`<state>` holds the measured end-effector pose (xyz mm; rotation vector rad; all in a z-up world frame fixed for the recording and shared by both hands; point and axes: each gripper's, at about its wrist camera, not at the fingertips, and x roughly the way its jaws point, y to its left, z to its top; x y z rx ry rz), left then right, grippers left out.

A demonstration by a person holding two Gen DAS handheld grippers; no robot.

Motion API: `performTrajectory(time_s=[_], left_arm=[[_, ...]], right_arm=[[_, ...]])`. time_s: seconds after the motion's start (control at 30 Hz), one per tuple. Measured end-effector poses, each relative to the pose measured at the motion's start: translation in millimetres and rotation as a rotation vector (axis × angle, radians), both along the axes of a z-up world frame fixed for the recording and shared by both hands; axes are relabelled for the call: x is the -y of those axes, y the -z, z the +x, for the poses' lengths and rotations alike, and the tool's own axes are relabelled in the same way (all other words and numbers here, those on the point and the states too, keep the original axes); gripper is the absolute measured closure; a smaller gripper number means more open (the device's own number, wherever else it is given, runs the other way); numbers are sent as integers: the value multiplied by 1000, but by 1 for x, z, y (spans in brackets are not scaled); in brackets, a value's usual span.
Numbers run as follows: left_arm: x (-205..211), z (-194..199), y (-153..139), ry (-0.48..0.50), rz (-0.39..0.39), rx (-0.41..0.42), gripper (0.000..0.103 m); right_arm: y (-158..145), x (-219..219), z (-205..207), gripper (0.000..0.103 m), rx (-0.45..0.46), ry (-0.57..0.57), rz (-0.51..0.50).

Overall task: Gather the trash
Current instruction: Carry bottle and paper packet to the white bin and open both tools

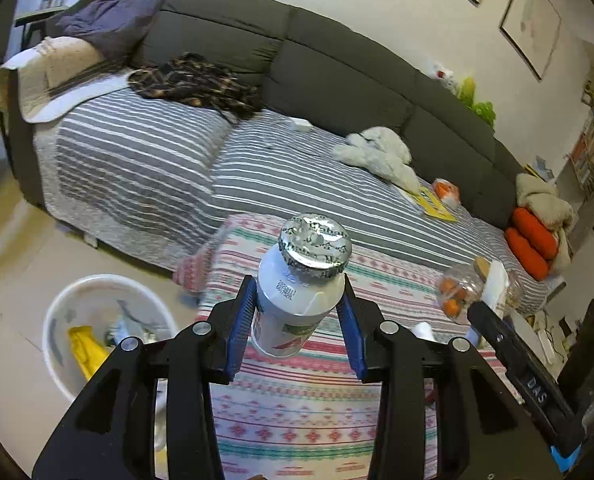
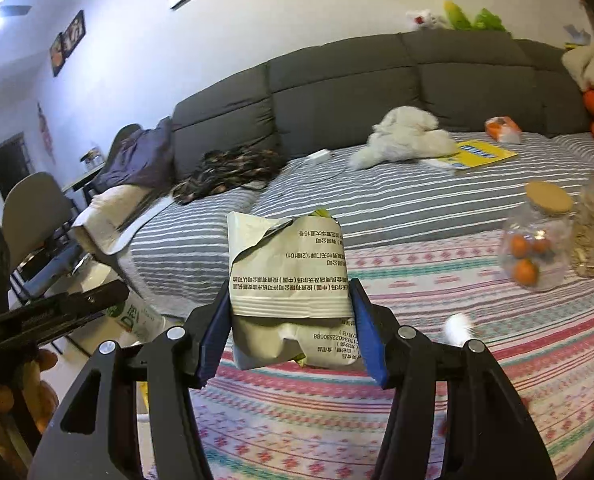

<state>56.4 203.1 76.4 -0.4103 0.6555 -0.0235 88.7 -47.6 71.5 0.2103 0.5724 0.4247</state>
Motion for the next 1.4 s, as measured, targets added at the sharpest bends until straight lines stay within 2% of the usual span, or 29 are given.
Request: performTrajectory(time_s=[0.2, 0.4, 0.73, 0.87, 0.97, 1.17, 1.4], left_arm=[[-46, -12, 1, -75, -8, -14, 65], [-87, -27, 3, -144, -3, -22, 65], [-153, -49, 6, -247, -54, -36, 65], [-169, -54, 7, -279, -66, -34, 65], [-179, -56, 10, -294, -74, -44, 65], [-187, -54, 17, -301, -73, -72, 65], [-180, -42, 25, -269, -73, -111, 64]], right_arm=[[10, -43, -1, 47, -41, -67, 50], [16, -100, -5, 47, -55, -144, 55], [36, -199, -4, 47, -113, -279, 65], [43, -226, 3, 28, -153, -309, 89], [46, -235, 14, 22, -193, -302, 122], [50, -226, 29, 17, -242, -275, 175], [45, -207, 33, 17, -226, -224, 153]])
